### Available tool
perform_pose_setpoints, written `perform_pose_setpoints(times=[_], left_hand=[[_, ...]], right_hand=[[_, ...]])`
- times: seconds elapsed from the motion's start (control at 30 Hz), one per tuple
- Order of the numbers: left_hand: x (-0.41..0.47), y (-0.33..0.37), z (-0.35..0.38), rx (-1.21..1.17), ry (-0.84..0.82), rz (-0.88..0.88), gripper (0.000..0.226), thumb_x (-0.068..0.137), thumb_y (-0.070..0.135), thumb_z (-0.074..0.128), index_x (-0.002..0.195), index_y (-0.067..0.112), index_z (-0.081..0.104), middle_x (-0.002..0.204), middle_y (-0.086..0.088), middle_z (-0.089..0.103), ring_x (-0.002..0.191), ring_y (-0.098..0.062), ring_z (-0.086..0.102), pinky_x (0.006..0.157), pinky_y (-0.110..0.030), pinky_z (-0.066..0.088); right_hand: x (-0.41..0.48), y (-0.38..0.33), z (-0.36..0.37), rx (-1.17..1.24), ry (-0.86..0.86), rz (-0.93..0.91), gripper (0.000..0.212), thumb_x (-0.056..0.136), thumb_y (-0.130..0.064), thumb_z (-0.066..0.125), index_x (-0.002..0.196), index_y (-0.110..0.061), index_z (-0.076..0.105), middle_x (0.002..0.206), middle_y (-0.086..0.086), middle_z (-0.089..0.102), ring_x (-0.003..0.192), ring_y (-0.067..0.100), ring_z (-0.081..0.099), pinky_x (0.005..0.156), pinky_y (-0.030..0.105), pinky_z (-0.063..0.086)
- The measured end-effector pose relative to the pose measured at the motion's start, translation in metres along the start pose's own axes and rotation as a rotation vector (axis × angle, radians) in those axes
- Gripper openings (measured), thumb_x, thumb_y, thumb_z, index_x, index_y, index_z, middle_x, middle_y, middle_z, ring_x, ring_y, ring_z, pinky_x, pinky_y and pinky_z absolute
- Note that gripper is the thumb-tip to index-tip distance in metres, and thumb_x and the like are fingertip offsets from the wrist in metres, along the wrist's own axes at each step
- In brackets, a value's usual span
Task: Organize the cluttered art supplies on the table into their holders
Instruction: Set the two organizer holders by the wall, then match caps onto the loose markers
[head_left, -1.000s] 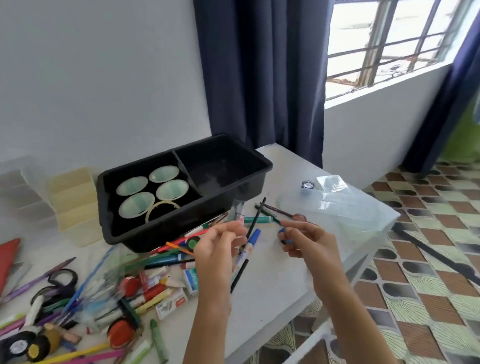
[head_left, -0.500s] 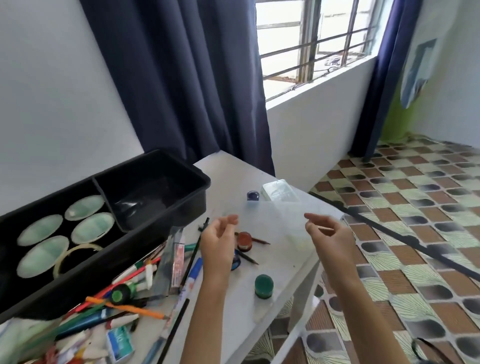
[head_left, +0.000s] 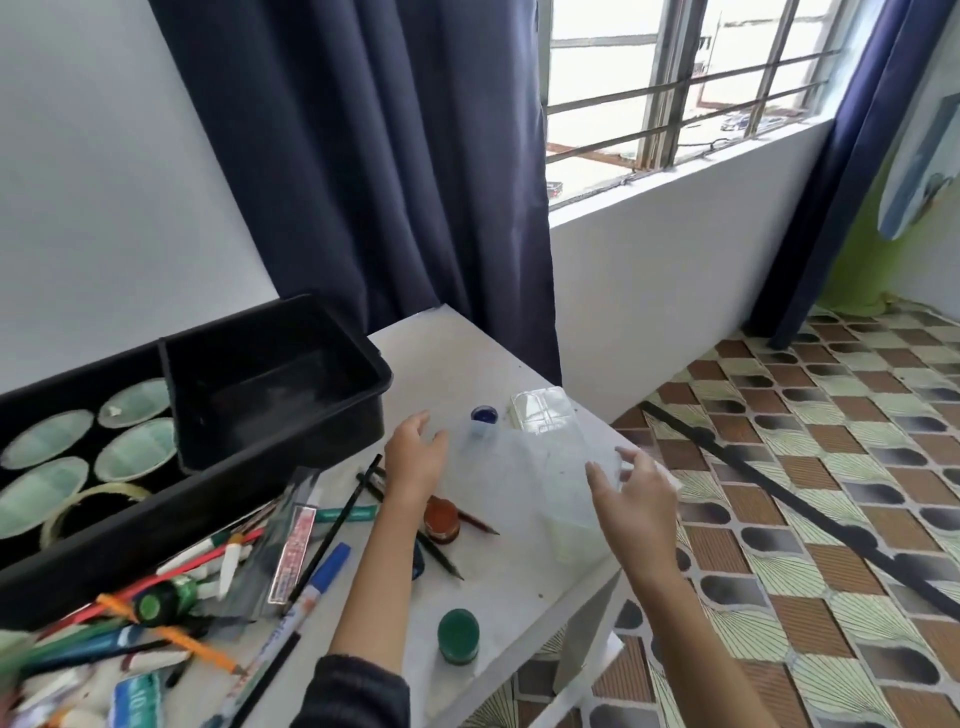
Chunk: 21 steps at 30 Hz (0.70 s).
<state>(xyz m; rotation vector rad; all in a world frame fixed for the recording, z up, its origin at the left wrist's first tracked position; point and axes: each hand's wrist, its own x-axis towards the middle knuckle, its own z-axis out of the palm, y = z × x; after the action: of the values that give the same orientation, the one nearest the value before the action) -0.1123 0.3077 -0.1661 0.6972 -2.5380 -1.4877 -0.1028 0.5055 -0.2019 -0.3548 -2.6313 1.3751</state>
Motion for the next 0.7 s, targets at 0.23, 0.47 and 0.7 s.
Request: perform_pose_setpoints(times=[0.23,0.47,0.7], left_hand=[[-0.016,0.028,-0.024,-0.09,0.202,0.173,0.045,0.093,0.016,0.055,0.136,0.01,0.046,0.138,-0.004,0.049,0.131,-0.019,0.04,0.11,-0.033,0.033],[-0.08,0.034,-0.072,-0.276,0.468,0.243,0.038,0.091,0.019,0.055,0.129,0.021,0.054,0.126,0.008,0.055,0.12,-0.009,0.048,0.104,-0.034,0.041],[-0.153,0.002,-0.14,-0.593,0.615,0.094,0.023,0.092,0.017,0.054,0.11,0.025,0.066,0.12,0.01,0.06,0.105,0.003,0.055,0.089,-0.016,0.043]], right_hand=[[0.001,-0.025,-0.019,0.373,0.014,-0.063,0.042,0.087,-0.029,0.064,0.124,-0.012,0.055,0.11,0.007,0.061,0.096,0.018,0.06,0.081,0.042,0.055],[-0.016,-0.06,-0.038,0.714,-0.188,-0.106,0.045,0.086,-0.029,0.065,0.127,-0.013,0.055,0.101,-0.004,0.063,0.097,0.008,0.059,0.079,0.015,0.047],[-0.069,-0.09,-0.012,0.625,-0.371,-0.313,0.033,0.088,-0.035,0.059,0.121,-0.033,0.058,0.116,0.003,0.056,0.102,0.024,0.059,0.077,0.027,0.052]])
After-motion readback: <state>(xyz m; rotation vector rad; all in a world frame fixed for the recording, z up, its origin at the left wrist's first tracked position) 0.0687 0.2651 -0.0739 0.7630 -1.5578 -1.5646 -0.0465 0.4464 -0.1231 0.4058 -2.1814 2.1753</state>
